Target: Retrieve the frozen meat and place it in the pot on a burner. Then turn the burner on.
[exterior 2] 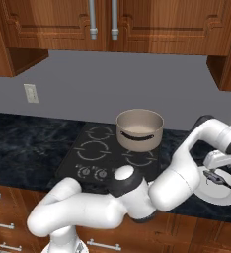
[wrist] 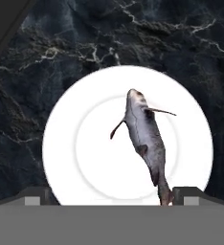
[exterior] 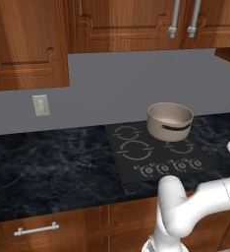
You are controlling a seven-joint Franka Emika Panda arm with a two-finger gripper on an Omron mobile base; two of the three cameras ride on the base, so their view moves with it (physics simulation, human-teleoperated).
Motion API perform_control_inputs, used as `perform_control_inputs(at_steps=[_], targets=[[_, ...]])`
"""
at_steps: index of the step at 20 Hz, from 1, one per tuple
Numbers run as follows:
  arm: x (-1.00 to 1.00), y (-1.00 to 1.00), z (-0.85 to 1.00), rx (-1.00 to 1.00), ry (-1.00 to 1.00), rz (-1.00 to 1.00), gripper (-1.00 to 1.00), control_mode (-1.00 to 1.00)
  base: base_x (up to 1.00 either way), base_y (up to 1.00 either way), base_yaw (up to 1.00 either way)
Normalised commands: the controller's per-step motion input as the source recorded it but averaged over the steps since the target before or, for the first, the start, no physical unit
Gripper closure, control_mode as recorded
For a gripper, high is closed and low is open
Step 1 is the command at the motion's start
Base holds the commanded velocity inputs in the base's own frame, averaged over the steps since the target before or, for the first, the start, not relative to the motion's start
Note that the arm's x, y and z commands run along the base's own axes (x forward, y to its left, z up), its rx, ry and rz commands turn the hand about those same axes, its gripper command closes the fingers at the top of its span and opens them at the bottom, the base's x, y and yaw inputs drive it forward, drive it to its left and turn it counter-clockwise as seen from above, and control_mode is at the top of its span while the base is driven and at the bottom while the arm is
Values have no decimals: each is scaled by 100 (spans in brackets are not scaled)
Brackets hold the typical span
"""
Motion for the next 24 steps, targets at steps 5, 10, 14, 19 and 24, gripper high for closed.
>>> perform_control_inputs(at_steps=[5,10,14,19,24], targets=[[16,-1,-38,0,-5,12,-100,-100,0,0,0],[10,-2,-24,-2,-5,13,-100,-100,0,0,0],[1,-10,-2,-3,-10,15,-100,-100,0,0,0],[0,-5,-16,-6,-11,18,-100,-100,0,0,0],[0,0,-29,-10,-11,19,-100,-100,0,0,0]])
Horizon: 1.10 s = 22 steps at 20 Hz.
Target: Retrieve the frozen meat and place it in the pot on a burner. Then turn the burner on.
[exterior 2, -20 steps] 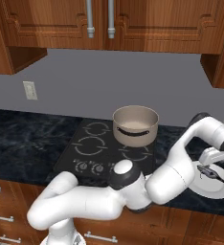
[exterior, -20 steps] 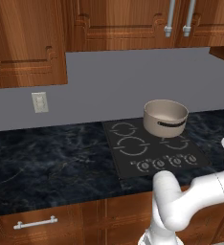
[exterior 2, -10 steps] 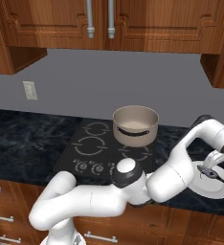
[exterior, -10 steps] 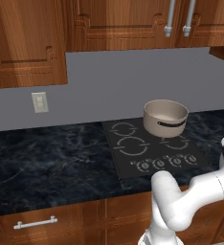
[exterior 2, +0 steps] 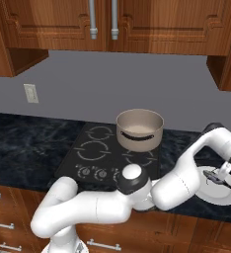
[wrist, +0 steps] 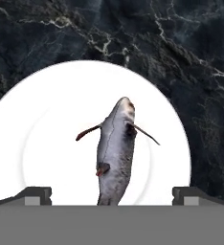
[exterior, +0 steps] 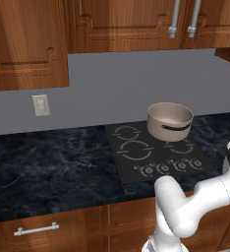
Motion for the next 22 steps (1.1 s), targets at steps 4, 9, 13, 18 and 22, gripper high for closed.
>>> perform_control_inputs(at_steps=[4,9,13,18,22], targets=[[0,0,-19,-5,-7,13,-100,-100,0,0,0],[0,0,-14,0,0,1,-100,-100,0,0,0],[4,0,-21,0,0,0,-100,-100,0,0,0],[7,1,-32,0,1,0,-100,-100,0,0,0],[1,0,-25,0,3,0,-100,-100,0,0,0]])
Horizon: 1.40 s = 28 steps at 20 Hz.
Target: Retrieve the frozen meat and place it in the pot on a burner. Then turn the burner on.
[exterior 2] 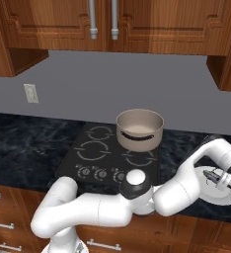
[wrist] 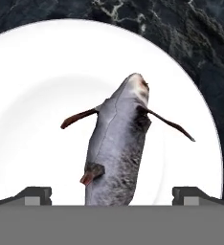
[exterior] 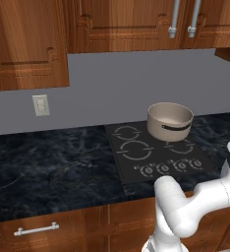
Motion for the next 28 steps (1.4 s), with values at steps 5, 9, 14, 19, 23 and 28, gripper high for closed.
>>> perform_control_inputs(at_steps=[5,9,14,19,23,28], targets=[[0,0,-13,1,1,0,-100,-100,0,0,0],[0,0,-9,2,0,0,-100,-100,0,0,0],[0,1,-17,4,0,0,100,-100,0,0,0],[0,0,-12,3,0,0,100,-100,0,0,0],[0,0,-3,0,0,0,100,-100,0,0,0],[0,0,4,0,1,-1,100,-100,0,0,0]])
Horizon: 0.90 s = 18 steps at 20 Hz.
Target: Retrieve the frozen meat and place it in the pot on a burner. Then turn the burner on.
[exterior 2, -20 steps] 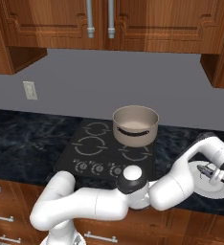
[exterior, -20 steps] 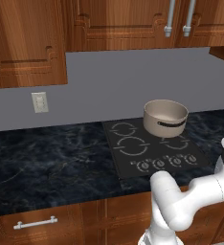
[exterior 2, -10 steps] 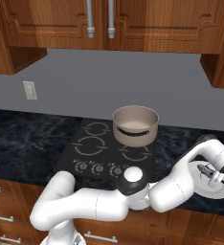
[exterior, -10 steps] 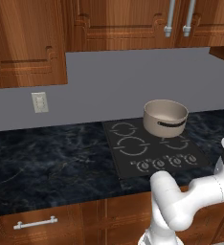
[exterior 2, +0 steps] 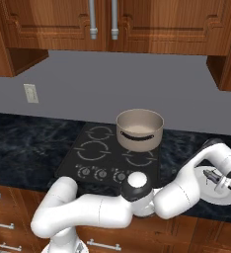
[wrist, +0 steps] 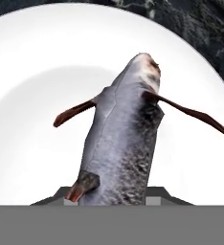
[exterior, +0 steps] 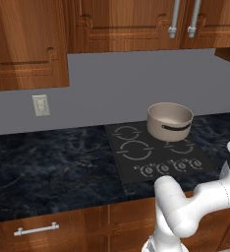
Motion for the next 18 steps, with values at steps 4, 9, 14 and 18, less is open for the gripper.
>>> perform_control_inputs(at_steps=[4,9,14,18], targets=[[-16,3,30,-10,2,0,100,-100,0,0,0],[-57,19,19,-19,0,0,100,-100,0,0,0],[-91,30,3,-29,-3,6,100,-100,0,0,0],[-100,50,0,-35,-9,12,100,-100,0,0,0]])
